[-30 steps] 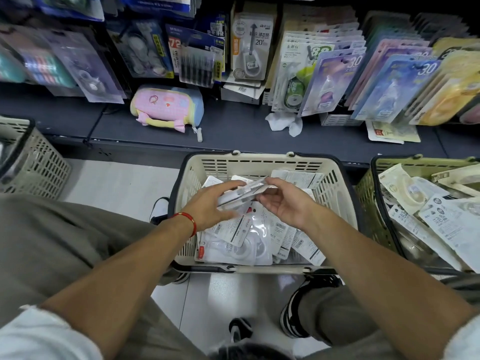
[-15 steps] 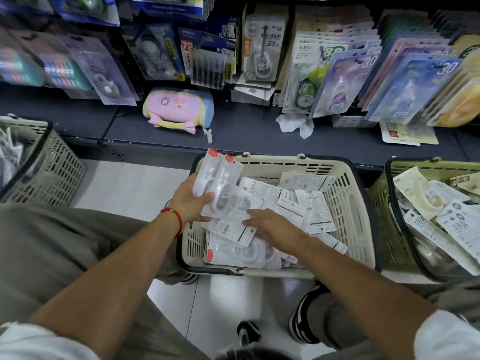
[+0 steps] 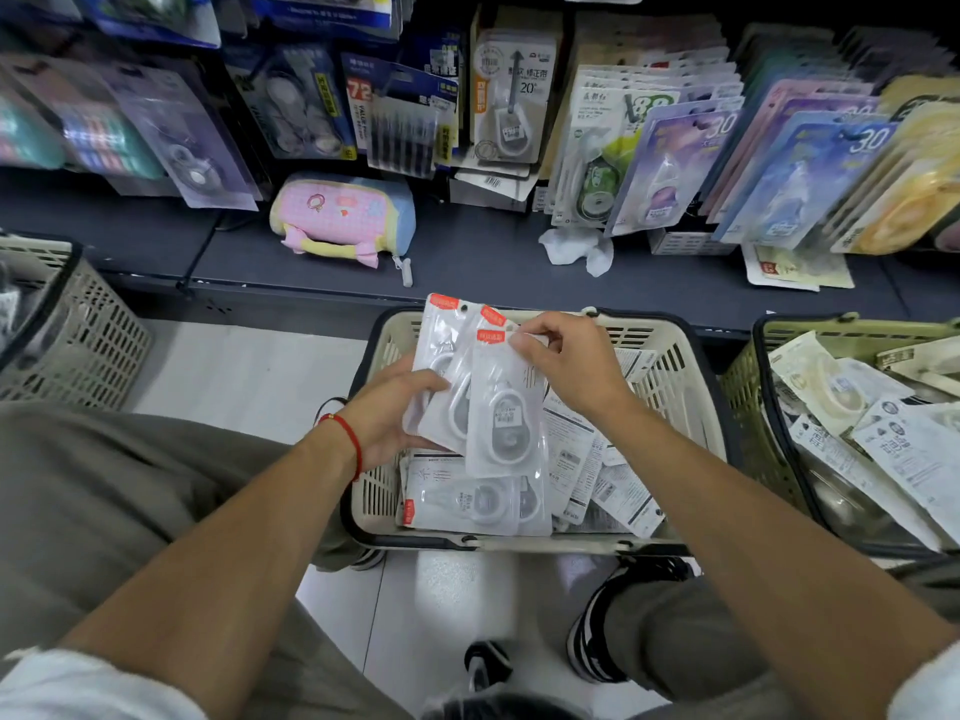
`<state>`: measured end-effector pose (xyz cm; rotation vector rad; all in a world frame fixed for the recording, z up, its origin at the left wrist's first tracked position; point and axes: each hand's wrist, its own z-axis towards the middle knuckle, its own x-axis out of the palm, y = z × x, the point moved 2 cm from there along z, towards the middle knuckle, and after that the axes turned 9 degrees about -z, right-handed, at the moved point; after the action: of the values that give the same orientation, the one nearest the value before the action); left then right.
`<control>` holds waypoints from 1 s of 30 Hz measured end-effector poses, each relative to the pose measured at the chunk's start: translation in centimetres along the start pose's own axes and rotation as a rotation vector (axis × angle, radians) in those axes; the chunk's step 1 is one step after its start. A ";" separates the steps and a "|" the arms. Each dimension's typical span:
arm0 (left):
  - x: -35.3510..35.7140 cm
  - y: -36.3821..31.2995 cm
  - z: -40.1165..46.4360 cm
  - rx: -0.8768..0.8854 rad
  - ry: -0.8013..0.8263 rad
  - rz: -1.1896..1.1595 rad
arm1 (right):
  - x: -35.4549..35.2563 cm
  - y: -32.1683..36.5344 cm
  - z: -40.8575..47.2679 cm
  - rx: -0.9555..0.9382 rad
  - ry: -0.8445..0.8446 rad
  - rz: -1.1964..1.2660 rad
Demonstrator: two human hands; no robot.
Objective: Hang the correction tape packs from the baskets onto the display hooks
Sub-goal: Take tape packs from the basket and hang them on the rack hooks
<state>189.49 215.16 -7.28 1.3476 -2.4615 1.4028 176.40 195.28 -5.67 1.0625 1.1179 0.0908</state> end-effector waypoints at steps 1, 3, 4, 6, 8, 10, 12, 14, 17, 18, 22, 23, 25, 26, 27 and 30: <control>0.0 0.1 -0.1 -0.010 0.024 -0.054 | 0.4 -0.2 -0.1 0.049 -0.029 0.035; 0.0 0.3 -0.4 0.009 0.073 -0.062 | 1.0 -0.3 -0.4 0.107 -0.074 0.063; 0.0 0.4 -0.5 0.029 0.087 -0.013 | 1.4 -0.3 -0.6 0.124 -0.091 0.063; 0.1 0.4 -0.6 0.062 0.092 0.088 | 2.1 -0.4 -0.8 0.137 -0.104 0.083; 0.2 0.2 -0.6 0.085 0.061 0.107 | 2.7 -0.5 -1.2 0.151 -0.087 0.187; -0.1 -0.3 -0.8 0.103 0.003 0.071 | 3.5 -1.0 -1.9 0.222 -0.078 0.354; -0.6 -0.8 -0.9 0.125 -0.050 0.003 | 4.6 -2.0 -3.0 0.302 -0.026 0.356; -1.2 -1.1 -1.0 0.142 -0.119 -0.081 | 6.2 -3.3 -4.5 0.216 0.227 0.058; -1.4 -1.5 -1.1 0.180 -0.159 -0.138 | 9.6 -4.6 -7.8 -0.191 0.706 -0.562; -1.3 -1.6 -1.2 0.201 -0.165 -0.153 | 10.4 -4.7 -8.6 -0.290 0.725 -0.680; -0.9 -2.2 -1.6 0.295 -0.208 -0.201 | 10.4 -4.3 -8.5 -0.325 0.696 -0.591; -0.8 -2.4 -1.7 0.315 -0.203 -0.216 | 9.6 -4.4 -7.9 -0.202 0.737 -0.453; -0.5 -2.9 -1.9 0.353 -0.187 -0.231 | 6.9 -5.0 -6.6 0.035 0.720 -0.280; -0.3 -3.2 -1.9 0.372 -0.185 -0.226 | 5.2 -5.4 -5.8 0.136 0.650 -0.227; -0.2 -3.4 -1.9 0.388 -0.187 -0.215 | 3.3 -5.8 -5.2 0.236 0.554 -0.156; 0.9 -4.1 -1.8 0.407 -0.201 -0.193 | -2.2 -5.8 -3.3 0.432 0.202 0.252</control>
<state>190.97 214.89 -3.00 1.8263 -2.1460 1.8699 170.34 193.12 -8.47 1.6082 1.2095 0.1643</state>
